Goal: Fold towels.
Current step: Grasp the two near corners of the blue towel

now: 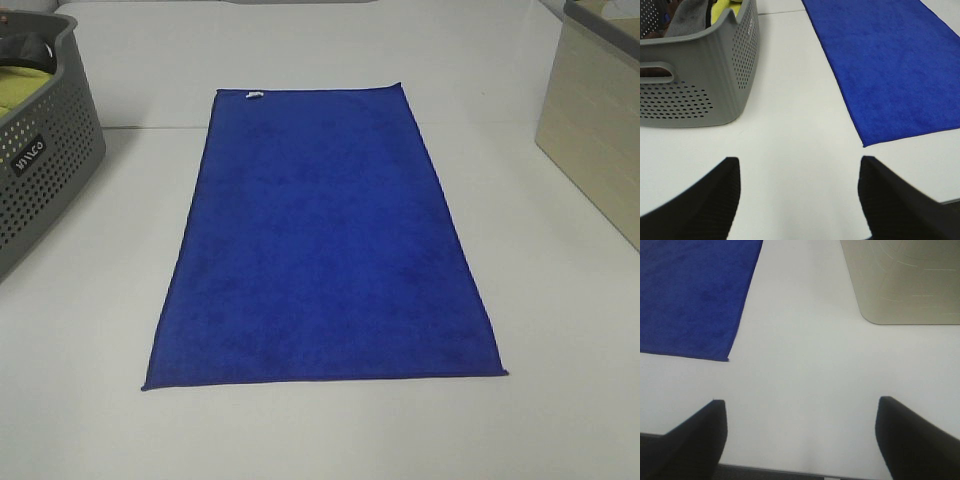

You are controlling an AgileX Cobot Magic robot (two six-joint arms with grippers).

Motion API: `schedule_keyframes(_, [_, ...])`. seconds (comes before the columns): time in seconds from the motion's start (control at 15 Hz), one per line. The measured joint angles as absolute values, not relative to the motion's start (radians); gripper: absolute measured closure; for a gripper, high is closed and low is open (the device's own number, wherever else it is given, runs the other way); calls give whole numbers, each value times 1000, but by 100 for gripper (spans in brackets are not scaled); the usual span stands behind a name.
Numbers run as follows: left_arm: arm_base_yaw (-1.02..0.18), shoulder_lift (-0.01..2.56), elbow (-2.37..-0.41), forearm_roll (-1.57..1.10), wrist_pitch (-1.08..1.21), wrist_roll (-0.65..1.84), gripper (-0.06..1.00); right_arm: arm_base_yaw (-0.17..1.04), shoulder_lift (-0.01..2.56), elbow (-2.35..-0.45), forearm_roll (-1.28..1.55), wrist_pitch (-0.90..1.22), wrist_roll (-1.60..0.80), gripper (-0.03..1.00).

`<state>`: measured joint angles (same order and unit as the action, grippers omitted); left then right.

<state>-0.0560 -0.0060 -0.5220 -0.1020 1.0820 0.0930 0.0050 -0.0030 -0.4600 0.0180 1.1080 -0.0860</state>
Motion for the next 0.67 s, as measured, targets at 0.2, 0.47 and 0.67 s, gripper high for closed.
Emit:
schedule_keyframes(0.2, [-56,-6,-522,-102,1082,93,30,5,-3,-460,18,1108,-86,18])
schedule_keyframes(0.47, [-56,-6,-522,-102,1082,93,30,5,-3,-460,18,1108,-86,18])
schedule_keyframes(0.67, [-56,-6,-522,-102,1082,93,30,5,-3,-460,18,1108,-86,18])
